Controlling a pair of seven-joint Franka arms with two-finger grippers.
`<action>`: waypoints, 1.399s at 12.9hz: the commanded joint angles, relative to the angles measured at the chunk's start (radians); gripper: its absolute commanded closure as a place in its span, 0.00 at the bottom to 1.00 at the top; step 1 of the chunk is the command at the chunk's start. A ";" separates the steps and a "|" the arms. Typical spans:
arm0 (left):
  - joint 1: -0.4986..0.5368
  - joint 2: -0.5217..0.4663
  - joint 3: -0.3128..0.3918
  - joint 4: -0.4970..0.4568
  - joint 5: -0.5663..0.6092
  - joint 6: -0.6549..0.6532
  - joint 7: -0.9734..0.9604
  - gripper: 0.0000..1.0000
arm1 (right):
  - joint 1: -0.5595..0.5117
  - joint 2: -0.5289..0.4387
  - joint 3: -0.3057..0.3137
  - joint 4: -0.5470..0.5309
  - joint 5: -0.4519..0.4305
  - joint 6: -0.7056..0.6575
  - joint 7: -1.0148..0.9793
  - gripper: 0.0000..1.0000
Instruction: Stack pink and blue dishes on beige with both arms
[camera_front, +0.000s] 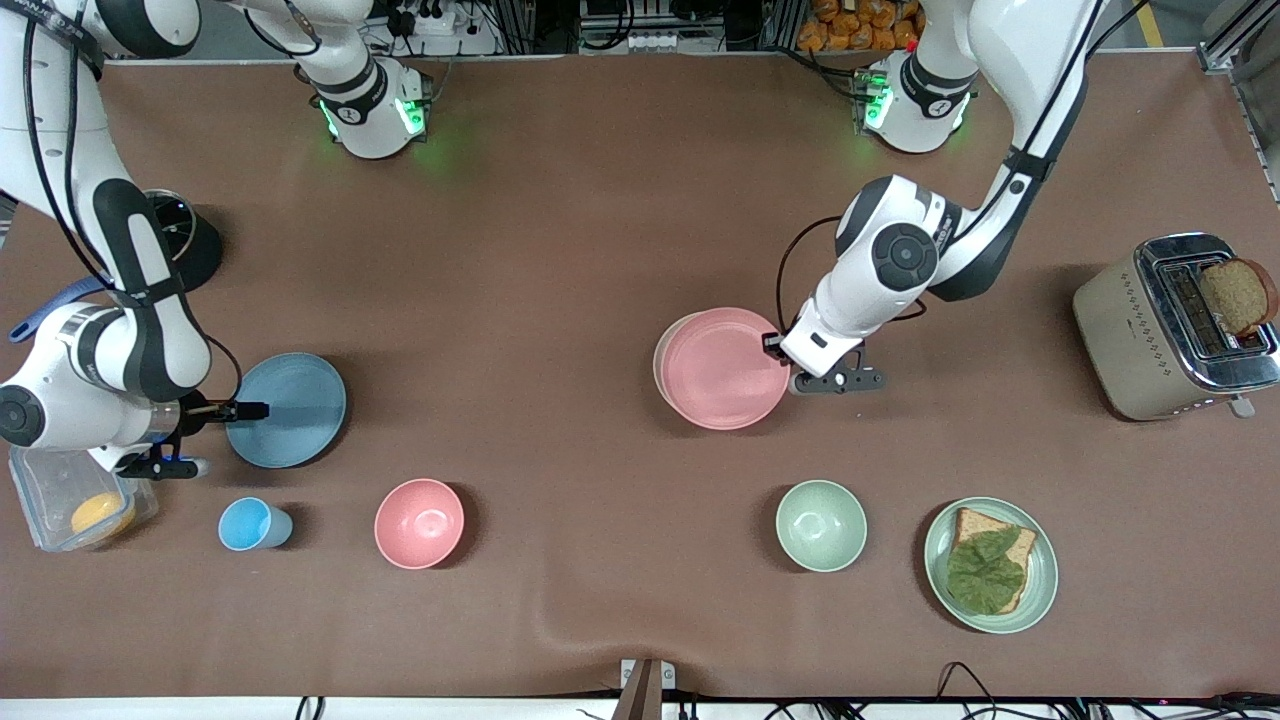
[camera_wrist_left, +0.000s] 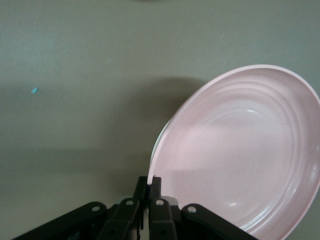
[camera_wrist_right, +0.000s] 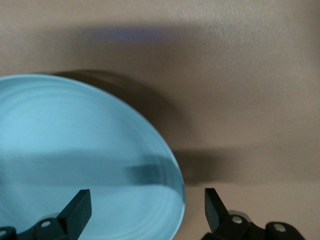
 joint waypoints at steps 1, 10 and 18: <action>-0.003 -0.050 0.001 -0.073 -0.001 0.002 -0.023 1.00 | -0.030 0.013 0.018 0.006 -0.006 0.000 -0.025 0.00; -0.028 0.045 0.001 -0.065 -0.004 0.123 -0.027 1.00 | -0.035 0.016 0.020 -0.017 -0.002 0.005 -0.060 1.00; -0.040 0.058 0.001 -0.060 -0.012 0.125 -0.029 1.00 | -0.009 -0.055 0.026 -0.007 0.003 -0.065 -0.059 1.00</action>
